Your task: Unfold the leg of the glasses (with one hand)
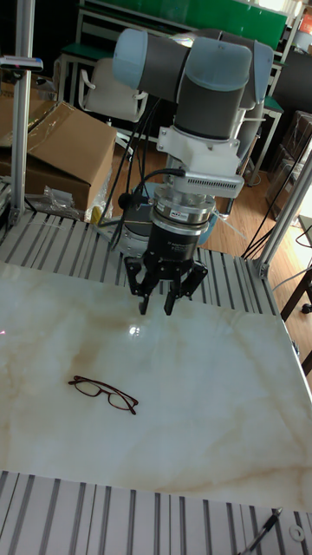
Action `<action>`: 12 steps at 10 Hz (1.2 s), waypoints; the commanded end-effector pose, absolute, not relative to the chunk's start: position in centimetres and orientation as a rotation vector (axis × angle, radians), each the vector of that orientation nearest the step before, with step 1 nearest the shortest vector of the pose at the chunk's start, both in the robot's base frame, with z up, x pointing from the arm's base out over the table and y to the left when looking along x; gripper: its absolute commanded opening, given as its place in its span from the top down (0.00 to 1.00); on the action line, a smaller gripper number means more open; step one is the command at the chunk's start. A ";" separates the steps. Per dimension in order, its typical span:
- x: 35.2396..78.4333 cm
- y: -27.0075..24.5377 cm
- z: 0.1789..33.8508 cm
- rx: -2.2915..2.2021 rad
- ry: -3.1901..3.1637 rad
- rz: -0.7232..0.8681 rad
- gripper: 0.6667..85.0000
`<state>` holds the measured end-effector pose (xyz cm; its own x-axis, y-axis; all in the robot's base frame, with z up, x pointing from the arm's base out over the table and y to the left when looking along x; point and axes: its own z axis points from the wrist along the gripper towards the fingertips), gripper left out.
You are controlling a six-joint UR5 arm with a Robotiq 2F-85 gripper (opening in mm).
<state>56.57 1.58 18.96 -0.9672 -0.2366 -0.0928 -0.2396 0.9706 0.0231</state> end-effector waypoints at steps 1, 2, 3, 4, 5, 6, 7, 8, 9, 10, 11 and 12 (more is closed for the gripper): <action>57.6 2.4 19.2 -0.508 2.963 0.073 0.51; 57.5 2.4 19.2 -0.517 2.964 0.076 0.51; 57.2 2.3 19.2 -0.538 2.971 0.068 0.50; 57.2 2.3 19.2 -0.543 2.971 0.071 0.49; 57.1 2.2 19.1 -0.555 2.970 0.063 0.49; 57.1 2.2 19.1 -0.557 2.969 0.065 0.49; 57.0 2.0 19.1 -0.561 2.973 0.057 0.49; 57.3 1.2 19.1 -0.607 2.957 0.002 0.48; 58.1 1.8 19.2 -0.626 2.917 0.026 0.47; 58.4 2.0 19.3 -0.676 2.895 0.030 0.45; 58.2 1.0 19.2 -0.742 2.895 -0.031 0.45; 56.9 0.1 19.0 -0.771 2.946 -0.063 0.45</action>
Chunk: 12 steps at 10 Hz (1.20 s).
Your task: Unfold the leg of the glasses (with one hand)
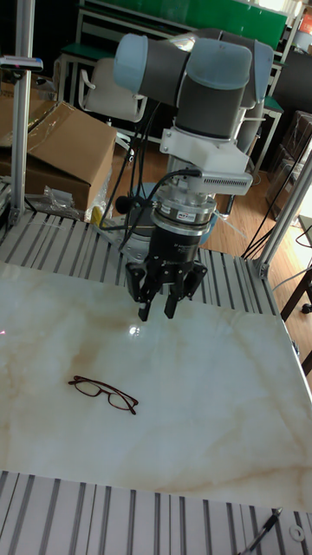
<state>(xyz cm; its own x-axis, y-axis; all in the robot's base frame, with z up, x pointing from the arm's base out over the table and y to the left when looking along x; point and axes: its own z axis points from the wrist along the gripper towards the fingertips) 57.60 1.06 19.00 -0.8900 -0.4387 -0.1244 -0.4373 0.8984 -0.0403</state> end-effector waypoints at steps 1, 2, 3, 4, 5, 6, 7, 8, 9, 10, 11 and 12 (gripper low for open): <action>56.2 -0.4 18.7 -0.832 2.965 -0.076 0.45; 56.1 -0.8 17.6 -0.873 2.982 -0.066 0.45; 56.7 -1.1 16.3 -0.903 2.975 -0.071 0.45; 57.6 -1.0 15.5 -0.916 2.952 -0.067 0.44; 58.8 -1.3 15.7 -0.886 2.918 -0.106 0.42; 59.0 -1.8 15.7 -0.880 2.916 -0.136 0.45; 58.8 -2.4 15.7 -0.890 2.928 -0.169 0.47; 58.5 -2.6 15.7 -0.941 2.926 -0.173 0.48; 59.0 -2.5 15.2 -0.973 2.910 -0.171 0.48; 60.1 -2.9 14.0 -1.029 2.885 -0.174 0.47; 60.8 -2.7 12.4 -1.043 2.882 -0.133 0.45; 61.2 -2.7 11.3 -1.059 2.880 -0.122 0.43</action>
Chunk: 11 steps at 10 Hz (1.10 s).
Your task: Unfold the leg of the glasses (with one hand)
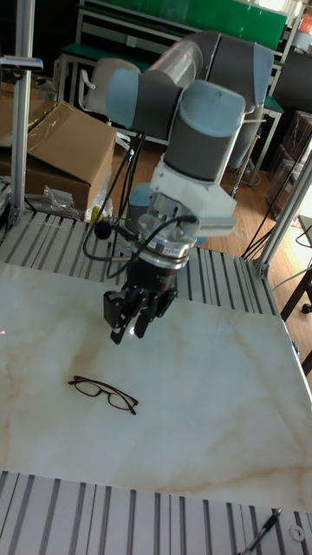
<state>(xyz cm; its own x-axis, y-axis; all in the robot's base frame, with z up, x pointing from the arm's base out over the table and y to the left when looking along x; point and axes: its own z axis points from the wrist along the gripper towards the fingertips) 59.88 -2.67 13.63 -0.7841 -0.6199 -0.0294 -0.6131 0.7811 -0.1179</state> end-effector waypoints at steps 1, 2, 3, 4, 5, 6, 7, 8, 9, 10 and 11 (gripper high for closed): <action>61.2 -2.6 11.3 -1.051 2.879 -0.114 0.42; 61.6 -2.9 11.4 -1.097 2.850 -0.140 0.42; 61.3 -2.0 11.3 -1.128 2.841 -0.089 0.42; 61.3 -0.7 11.3 -1.145 2.814 -0.016 0.42; 61.0 -0.6 11.3 -1.193 2.806 -0.007 0.42; 61.0 -1.3 11.3 -1.231 2.802 -0.043 0.42; 61.1 -1.3 11.3 -1.246 2.790 -0.052 0.42; 61.2 -1.3 11.3 -1.274 2.777 -0.054 0.42; 61.3 -1.8 10.7 -1.333 2.752 -0.074 0.42; 61.2 -2.3 9.7 -1.359 2.731 -0.071 0.42; 61.2 -3.2 8.7 -1.384 2.707 -0.093 0.42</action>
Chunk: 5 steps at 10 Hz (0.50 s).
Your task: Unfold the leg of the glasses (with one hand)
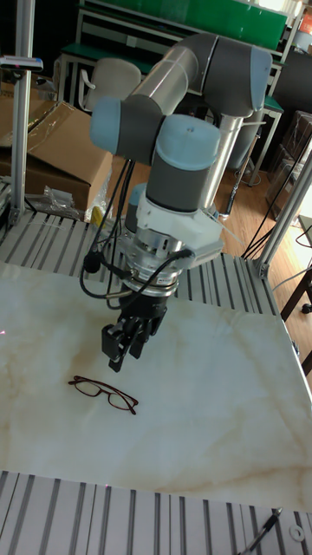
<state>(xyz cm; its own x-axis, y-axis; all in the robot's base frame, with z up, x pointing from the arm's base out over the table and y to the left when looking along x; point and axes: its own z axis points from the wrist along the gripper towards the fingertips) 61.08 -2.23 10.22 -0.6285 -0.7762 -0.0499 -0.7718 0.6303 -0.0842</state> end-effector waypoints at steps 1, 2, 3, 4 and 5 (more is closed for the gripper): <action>61.1 -3.9 7.5 -1.394 2.692 -0.093 0.42; 60.6 -4.6 6.7 -1.372 2.729 -0.089 0.42; 60.9 -4.2 7.1 -1.355 2.738 -0.082 0.41; 60.6 -4.3 7.1 -1.349 2.752 -0.080 0.40; 60.4 -4.3 7.0 -1.351 2.761 -0.076 0.41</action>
